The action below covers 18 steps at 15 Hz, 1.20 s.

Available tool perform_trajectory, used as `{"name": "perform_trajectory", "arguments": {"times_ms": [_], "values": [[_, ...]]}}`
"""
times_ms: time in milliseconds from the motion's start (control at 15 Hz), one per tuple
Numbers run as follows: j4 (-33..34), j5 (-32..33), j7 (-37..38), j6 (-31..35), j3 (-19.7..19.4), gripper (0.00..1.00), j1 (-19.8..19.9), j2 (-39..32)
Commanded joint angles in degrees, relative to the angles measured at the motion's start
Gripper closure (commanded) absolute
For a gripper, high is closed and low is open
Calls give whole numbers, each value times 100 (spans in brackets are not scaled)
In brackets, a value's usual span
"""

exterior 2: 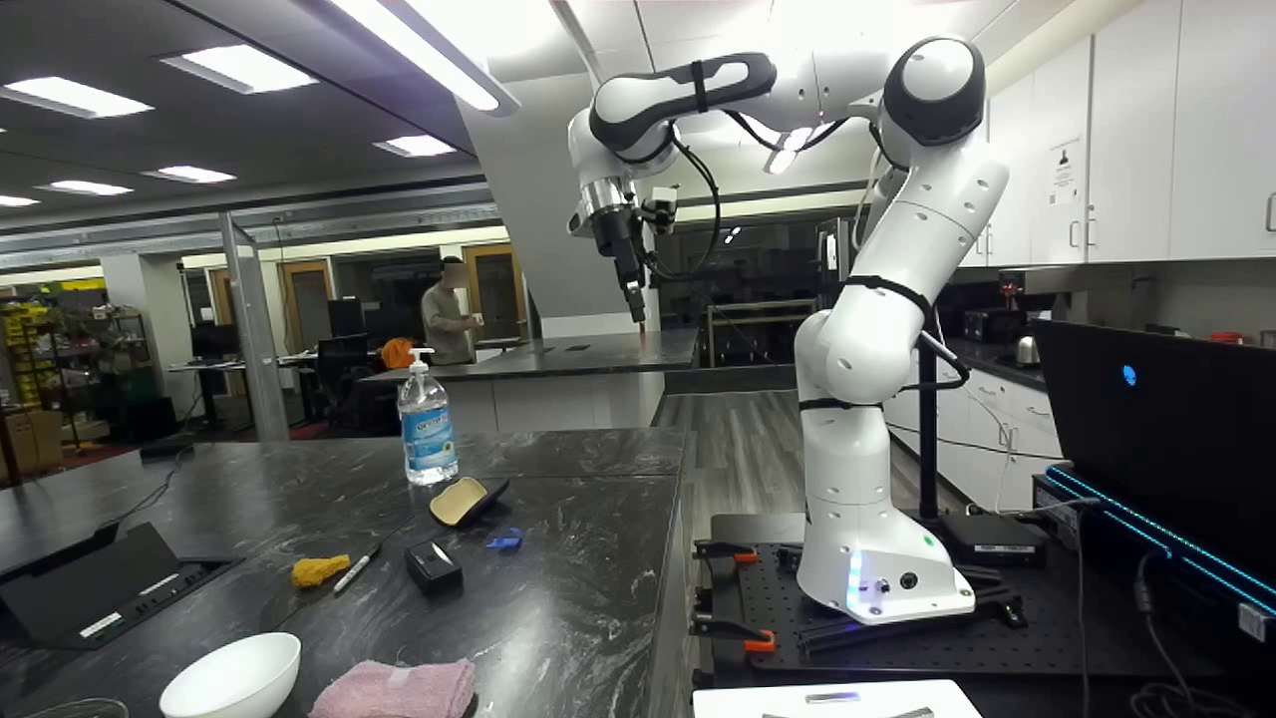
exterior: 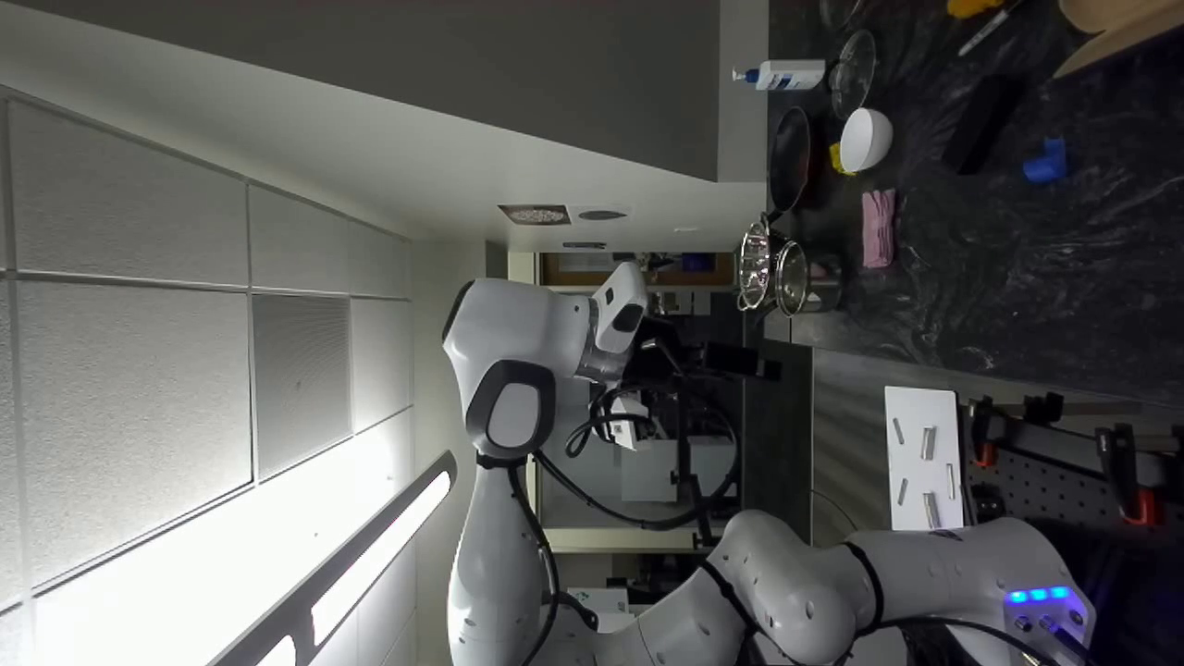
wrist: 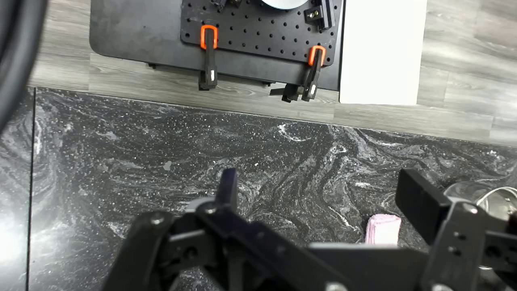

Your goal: Move the black eraser forwards.

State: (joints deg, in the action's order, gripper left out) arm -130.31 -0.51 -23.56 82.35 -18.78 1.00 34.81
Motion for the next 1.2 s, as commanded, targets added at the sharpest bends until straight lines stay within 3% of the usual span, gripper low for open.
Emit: {"name": "perform_trajectory", "arguments": {"times_ms": [0, 1133], "values": [[12, -54, -71, -12, 113, 0, 153, -35], [11, -17, -68, 151, 214, 0, 116, -27]]}}
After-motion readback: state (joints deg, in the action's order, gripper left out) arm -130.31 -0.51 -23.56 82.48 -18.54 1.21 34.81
